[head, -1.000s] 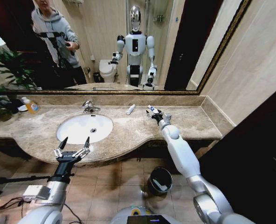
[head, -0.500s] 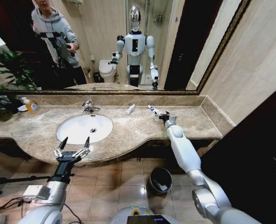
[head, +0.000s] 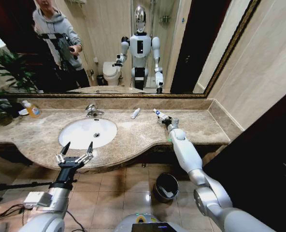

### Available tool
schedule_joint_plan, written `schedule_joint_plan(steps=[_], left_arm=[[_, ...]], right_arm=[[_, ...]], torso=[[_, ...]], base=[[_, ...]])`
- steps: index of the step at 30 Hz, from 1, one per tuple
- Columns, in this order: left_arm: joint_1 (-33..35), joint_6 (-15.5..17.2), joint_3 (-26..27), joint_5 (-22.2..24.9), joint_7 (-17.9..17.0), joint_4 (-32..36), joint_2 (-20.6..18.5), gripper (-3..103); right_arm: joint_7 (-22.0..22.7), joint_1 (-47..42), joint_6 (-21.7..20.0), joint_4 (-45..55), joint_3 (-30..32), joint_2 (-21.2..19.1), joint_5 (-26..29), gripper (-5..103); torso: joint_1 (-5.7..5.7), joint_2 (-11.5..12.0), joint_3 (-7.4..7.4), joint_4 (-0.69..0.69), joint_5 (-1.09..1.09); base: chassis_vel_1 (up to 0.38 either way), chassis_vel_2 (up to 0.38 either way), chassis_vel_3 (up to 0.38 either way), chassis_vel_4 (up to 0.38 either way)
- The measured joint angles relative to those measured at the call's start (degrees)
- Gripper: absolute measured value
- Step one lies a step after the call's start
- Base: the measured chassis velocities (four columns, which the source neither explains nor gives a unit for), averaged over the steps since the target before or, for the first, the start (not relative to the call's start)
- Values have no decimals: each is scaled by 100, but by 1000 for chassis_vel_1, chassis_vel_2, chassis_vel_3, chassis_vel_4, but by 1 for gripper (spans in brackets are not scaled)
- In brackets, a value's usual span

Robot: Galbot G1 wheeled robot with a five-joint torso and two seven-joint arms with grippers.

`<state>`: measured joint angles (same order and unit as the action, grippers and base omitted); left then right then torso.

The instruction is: Pick up the trash from the sink and place it in the trash bin.

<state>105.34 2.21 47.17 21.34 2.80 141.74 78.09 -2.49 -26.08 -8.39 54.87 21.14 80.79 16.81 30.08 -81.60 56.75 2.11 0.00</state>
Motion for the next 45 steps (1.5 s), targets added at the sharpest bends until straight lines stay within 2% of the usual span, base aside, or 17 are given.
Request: schedule_joint_plan(steps=[1,2,3,5,7,8,11,13,14,16,17,20,22,32,39,43,45], left_arm=[[0,0,0,0,0,0,0,100],[0,1,0,0,0,0,0,100],[0,0,0,0,0,0,0,100],[0,0,0,0,0,0,0,100],[0,0,0,0,0,0,0,100],[0,0,0,0,0,0,0,100],[0,0,0,0,0,0,0,100],[0,0,0,0,0,0,0,100],[0,0,0,0,0,0,0,100],[0,0,0,0,0,0,0,100],[0,0,0,0,0,0,0,100],[0,0,0,0,0,0,0,100],[0,0,0,0,0,0,0,100],[0,0,0,0,0,0,0,100],[0,0,0,0,-1,0,0,100],[0,0,0,0,-1,0,0,100],[0,0,0,0,3,0,0,100]], right_arm=[[-4,0,6,0,-1,2,0,78],[-4,-3,8,2,-2,5,0,78],[-4,-11,9,9,-2,6,0,66],[-4,-20,9,21,-3,6,0,66],[-13,-40,17,50,-5,2,25,56],[-13,-40,17,50,-5,2,25,56],[-32,-109,36,134,-9,-8,93,39],[-32,-123,37,146,-9,-10,94,39],[-41,-149,37,184,-10,-16,94,29],[-54,-165,39,214,-10,-20,65,29],[-76,-190,55,250,-10,-25,-5,18],[-81,-205,54,283,-12,-30,-20,13],[-81,-226,41,354,-20,-37,-17,3],[4,-532,-198,1192,-61,-217,75,0],[267,-1373,-378,2862,-8,-865,315,0],[322,-2478,-437,4153,271,-1398,486,0],[324,-2657,-441,4333,312,-1457,500,0]], torso=[[0,0,0,0,0],[0,0,0,0,0],[0,0,0,0,0],[0,0,0,0,0],[0,0,0,0,0],[0,0,0,0,0],[0,0,0,0,0],[0,0,0,0,0],[0,0,0,0,0],[0,0,0,0,0],[0,0,0,0,0],[0,0,0,0,0],[0,0,0,0,0],[0,0,0,1,1],[0,0,0,1,1],[0,0,-1,-2,2],[0,-1,-1,-3,2]], base=[[0,0,0,0],[0,0,0,0],[0,0,0,0],[0,0,0,0],[0,0,0,0],[0,0,0,0],[0,0,0,0],[0,0,0,0],[0,0,0,0],[0,0,0,0],[0,0,0,0],[0,0,0,0],[0,0,0,0],[0,0,0,0],[0,0,0,0],[0,0,0,0],[0,0,0,0]])
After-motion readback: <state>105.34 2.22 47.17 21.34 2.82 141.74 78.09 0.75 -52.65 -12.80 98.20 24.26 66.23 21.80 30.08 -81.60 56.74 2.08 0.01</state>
